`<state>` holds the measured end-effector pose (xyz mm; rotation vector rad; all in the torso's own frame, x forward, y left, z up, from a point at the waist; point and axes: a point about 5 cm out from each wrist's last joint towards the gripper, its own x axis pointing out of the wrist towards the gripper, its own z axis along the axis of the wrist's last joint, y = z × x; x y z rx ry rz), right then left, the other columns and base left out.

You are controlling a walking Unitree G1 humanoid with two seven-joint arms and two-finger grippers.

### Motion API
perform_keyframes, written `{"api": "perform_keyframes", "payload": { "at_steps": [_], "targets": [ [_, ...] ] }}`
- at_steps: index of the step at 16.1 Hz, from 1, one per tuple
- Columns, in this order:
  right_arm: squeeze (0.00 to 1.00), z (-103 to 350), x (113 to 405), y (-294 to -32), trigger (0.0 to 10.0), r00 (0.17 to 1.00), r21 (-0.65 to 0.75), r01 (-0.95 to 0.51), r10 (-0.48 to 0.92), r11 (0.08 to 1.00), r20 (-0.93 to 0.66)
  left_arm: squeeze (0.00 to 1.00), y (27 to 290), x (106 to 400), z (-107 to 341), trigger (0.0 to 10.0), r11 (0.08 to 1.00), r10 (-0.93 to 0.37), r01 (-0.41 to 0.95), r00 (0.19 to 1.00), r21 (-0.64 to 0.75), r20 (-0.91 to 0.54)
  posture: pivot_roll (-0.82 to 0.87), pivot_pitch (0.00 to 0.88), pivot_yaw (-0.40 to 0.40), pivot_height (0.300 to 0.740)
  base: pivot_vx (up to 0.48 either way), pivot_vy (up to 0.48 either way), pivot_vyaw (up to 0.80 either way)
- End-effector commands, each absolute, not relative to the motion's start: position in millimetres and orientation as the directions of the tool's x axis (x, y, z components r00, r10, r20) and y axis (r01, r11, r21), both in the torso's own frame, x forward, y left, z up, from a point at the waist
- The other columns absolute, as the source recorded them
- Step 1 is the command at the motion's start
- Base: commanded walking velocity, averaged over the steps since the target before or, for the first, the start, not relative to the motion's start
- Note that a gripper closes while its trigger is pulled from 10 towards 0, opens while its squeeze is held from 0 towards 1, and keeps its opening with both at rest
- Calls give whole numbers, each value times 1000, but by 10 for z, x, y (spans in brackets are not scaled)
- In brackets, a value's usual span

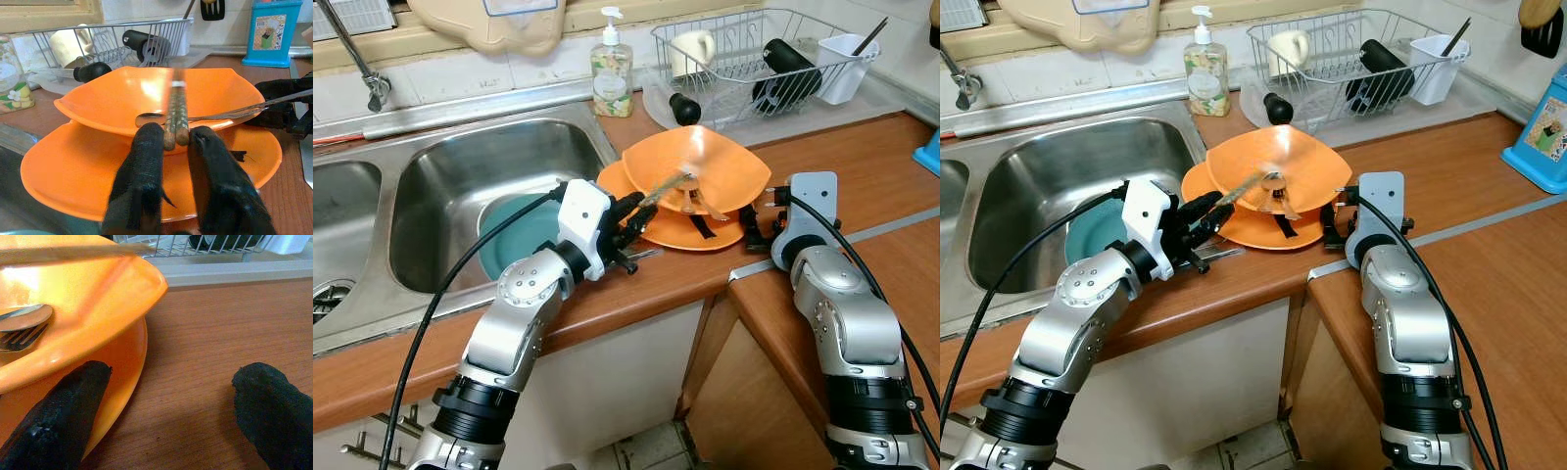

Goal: Kitchen organization

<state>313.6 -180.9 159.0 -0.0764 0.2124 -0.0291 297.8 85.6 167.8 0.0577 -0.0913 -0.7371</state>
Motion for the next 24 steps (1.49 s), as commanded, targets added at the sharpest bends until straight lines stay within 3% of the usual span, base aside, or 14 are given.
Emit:
{"api": "perform_keyframes", "payload": {
  "at_steps": [1,7,12,16,20,24],
  "targets": [
    [0,1556,3106,-1804,10000,972,-88,20,-40,996,-232,0,906,3003,1678,0,758,-651,645,758,96,51,-43,0,83,740,0,0,0],
    [0,1549,3097,-1810,10000,971,-97,18,-41,995,-236,0,992,3045,1691,0,806,-590,583,805,103,60,-47,0,83,740,0,0,0],
    [0,1543,3095,-1811,10000,971,-111,12,-38,994,-236,0,1120,3035,1806,0,844,-536,532,830,71,153,-51,0,80,740,0,0,0],
    [0,1556,3049,-1882,10000,973,-117,37,-62,992,-220,0,1453,3012,1962,0,920,-390,388,887,60,248,-50,0,91,740,0,0,0],
    [0,1590,2918,-1950,10000,979,-141,5,-33,990,-201,0,1825,2895,1888,0,969,-243,226,948,105,207,-43,0,89,740,0,0,0],
    [0,1618,2793,-1959,10000,982,-154,-55,26,987,-189,0,2004,2910,1613,0,967,-161,154,987,203,18,-49,0,86,740,0,0,0]
  ]
}}
